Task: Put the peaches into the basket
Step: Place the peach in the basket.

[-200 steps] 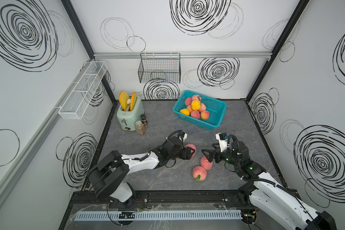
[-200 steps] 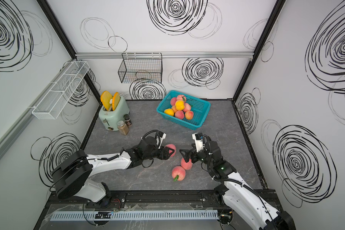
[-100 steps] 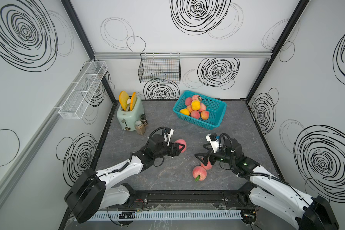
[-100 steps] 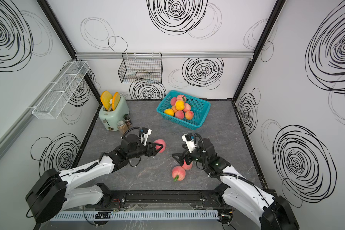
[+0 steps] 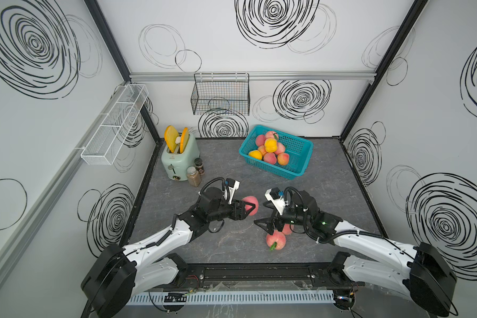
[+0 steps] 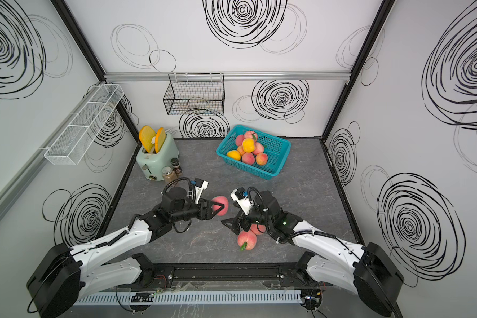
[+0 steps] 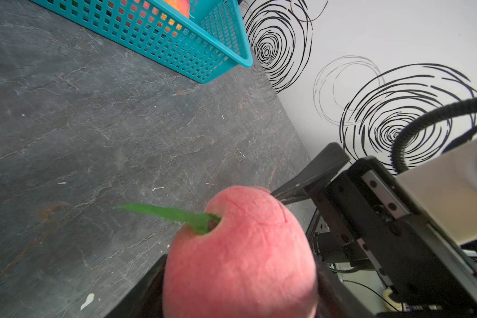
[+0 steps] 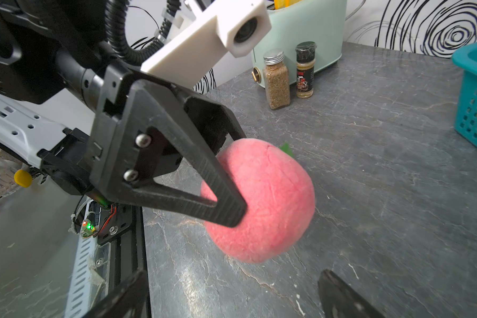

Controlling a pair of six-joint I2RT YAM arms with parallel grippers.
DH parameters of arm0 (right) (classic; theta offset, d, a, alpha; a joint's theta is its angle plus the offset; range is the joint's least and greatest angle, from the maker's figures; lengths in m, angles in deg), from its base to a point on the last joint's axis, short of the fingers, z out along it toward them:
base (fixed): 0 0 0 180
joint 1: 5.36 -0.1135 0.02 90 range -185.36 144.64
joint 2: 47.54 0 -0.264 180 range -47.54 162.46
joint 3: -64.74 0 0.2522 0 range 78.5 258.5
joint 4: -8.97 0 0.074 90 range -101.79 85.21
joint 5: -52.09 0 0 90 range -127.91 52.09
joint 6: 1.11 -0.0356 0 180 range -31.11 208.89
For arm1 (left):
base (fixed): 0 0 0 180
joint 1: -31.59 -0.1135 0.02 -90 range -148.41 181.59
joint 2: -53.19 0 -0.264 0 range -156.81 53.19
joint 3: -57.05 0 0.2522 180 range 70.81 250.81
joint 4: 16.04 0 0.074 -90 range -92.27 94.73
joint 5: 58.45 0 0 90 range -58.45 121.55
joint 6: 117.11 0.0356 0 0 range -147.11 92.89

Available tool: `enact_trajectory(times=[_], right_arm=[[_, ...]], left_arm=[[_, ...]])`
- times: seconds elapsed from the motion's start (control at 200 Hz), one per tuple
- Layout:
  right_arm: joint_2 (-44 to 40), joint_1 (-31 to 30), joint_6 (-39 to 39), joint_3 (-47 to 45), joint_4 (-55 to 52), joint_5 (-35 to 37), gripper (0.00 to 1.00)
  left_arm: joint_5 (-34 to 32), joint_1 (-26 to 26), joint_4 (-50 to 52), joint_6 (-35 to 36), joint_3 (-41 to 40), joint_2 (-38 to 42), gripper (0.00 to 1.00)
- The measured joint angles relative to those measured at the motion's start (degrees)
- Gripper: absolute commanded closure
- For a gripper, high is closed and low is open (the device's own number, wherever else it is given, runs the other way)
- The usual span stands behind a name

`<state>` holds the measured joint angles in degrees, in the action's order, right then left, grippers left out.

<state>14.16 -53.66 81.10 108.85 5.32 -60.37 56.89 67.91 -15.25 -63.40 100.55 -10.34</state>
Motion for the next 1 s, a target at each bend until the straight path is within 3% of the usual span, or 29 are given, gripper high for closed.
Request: enact_trajectory(times=[0.44,1.0], right_arm=[[3.9,-1.2,1.5,1.9,2.7,2.1,0.01],[6.5,-1.9,3.2,2.4,2.8,2.8,0.12]], left_arm=[[2.9,1.9,-0.2,0.0,0.0,-1.4,0.39],[3.7,2.5,-1.5,-0.7,0.0,-2.8,0.40]])
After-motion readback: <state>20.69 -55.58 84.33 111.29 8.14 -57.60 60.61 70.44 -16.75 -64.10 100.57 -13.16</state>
